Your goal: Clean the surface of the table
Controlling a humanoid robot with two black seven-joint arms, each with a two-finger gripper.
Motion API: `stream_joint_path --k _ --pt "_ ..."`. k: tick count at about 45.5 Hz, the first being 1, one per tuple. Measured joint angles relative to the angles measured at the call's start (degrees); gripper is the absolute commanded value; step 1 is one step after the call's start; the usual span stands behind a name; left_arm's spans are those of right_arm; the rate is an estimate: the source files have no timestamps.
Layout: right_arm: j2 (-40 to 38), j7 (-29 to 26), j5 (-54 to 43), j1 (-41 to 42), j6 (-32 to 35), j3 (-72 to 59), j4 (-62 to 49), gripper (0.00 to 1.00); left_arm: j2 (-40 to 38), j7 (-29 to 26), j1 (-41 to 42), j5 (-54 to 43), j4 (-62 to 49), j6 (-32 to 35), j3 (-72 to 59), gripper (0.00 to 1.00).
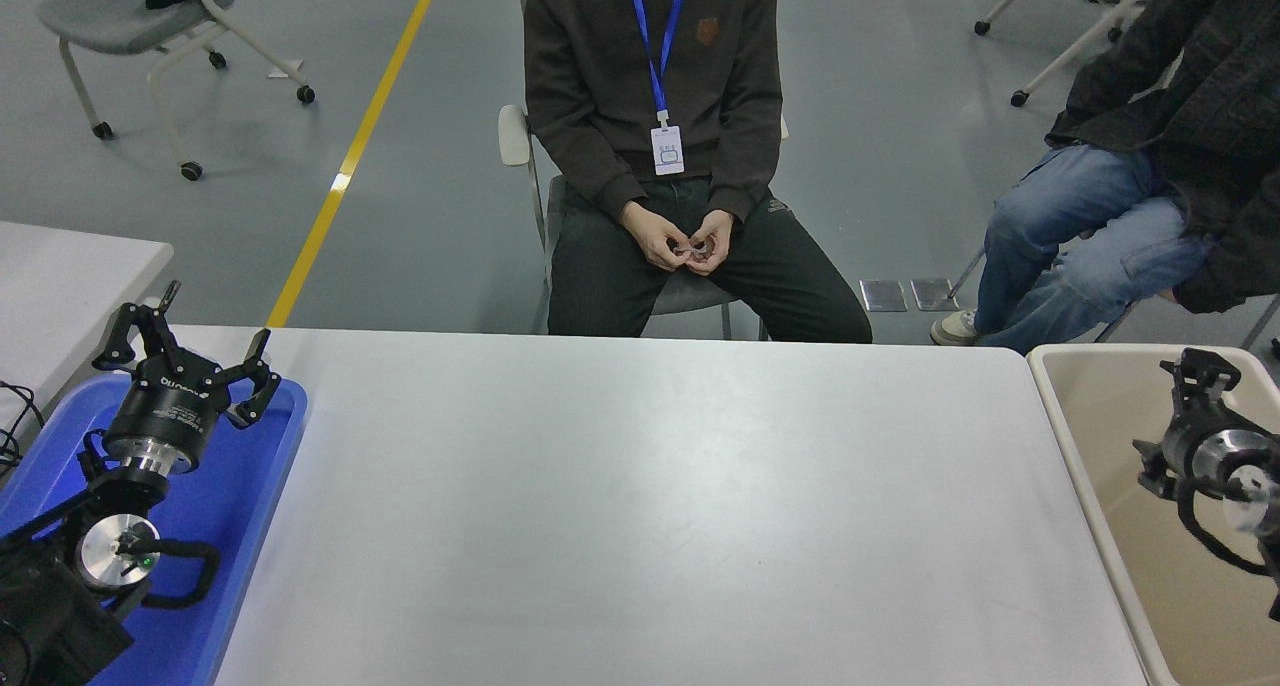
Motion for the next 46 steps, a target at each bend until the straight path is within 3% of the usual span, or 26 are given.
stream_joint_path --k 20,46 --pt "7.32 1.21 -1.17 -12.83 2.54 27.94 23.47 0.99 0.00 0.00 0.00 0.01 -0.01 0.00 0.00 1.00" --pt "13.95 14.76 -4.14 -19.01 3.27 28.44 28.24 0.99 0.00 0.00 0.00 0.01 -0.01 0.00 -0.01 1.00"
